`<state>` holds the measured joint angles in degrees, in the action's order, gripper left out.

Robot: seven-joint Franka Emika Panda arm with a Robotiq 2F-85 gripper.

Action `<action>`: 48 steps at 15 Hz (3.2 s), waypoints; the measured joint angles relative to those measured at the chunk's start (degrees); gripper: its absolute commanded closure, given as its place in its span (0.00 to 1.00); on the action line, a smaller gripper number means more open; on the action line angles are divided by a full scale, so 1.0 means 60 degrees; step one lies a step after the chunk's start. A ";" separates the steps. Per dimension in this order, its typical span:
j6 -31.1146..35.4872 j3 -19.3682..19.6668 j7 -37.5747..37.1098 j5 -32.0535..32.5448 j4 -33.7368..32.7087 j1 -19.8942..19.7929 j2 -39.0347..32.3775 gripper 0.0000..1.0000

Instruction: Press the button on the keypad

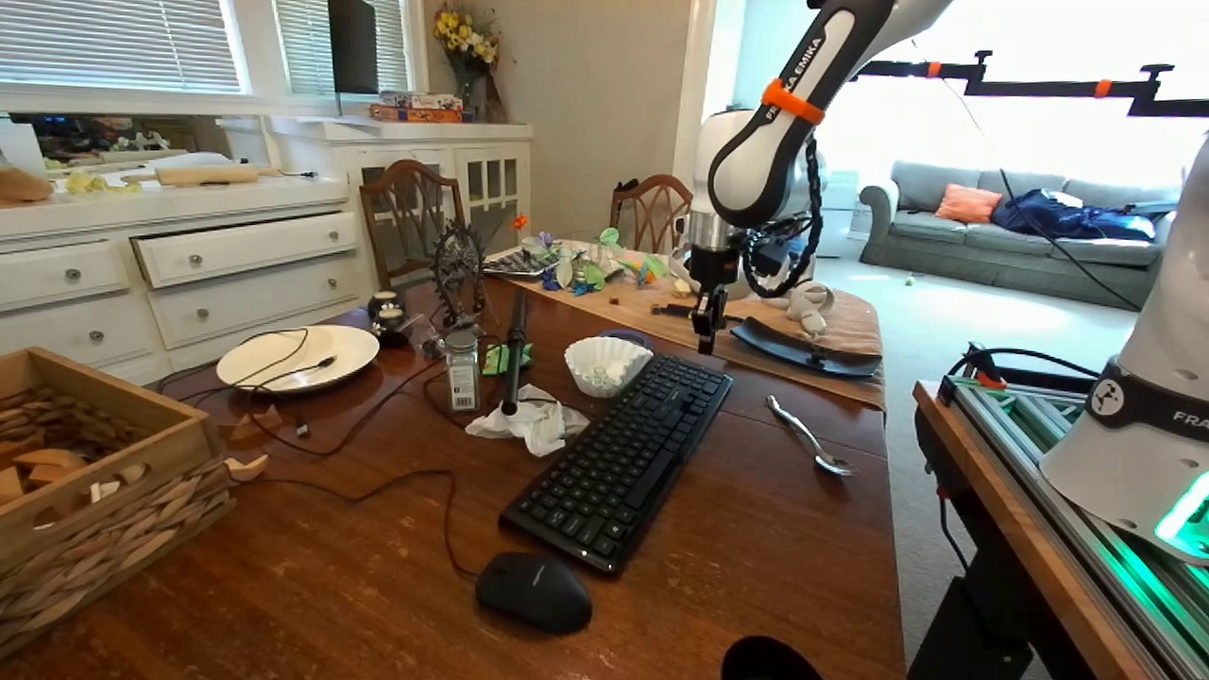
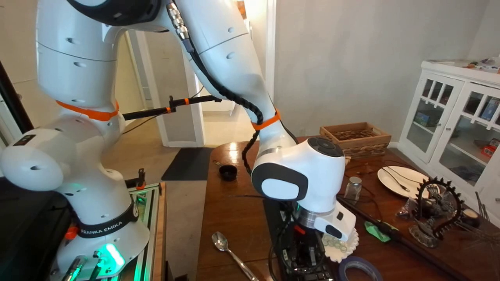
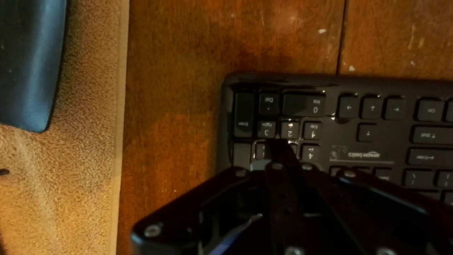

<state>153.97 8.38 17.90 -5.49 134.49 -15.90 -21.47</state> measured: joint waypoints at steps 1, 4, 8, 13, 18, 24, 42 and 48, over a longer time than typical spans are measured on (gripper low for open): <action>0.0000 -0.0053 -0.0015 0.0000 -0.0019 -0.0035 -0.0079 1.00; 0.0006 -0.0146 -0.0102 0.0000 -0.0168 -0.0122 -0.0357 1.00; 0.0006 -0.0192 -0.0162 0.0000 -0.0417 -0.0195 -0.0678 1.00; 0.0006 -0.0340 -0.0195 0.0000 -0.0695 -0.0327 -0.0981 1.00; 0.0006 -0.0568 -0.0210 -0.0021 -0.0895 -0.0493 -0.1166 1.00; 0.0004 -0.0619 -0.0213 -0.0021 -0.0964 -0.0513 -0.1260 1.00; -0.0319 -0.0607 -0.0475 -0.0014 -0.0949 -0.0470 -0.1025 1.00; -0.0316 -0.0591 -0.0475 -0.0013 -0.0789 -0.0464 -0.0707 1.00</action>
<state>152.07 4.84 15.05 -5.57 129.76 -18.68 -25.72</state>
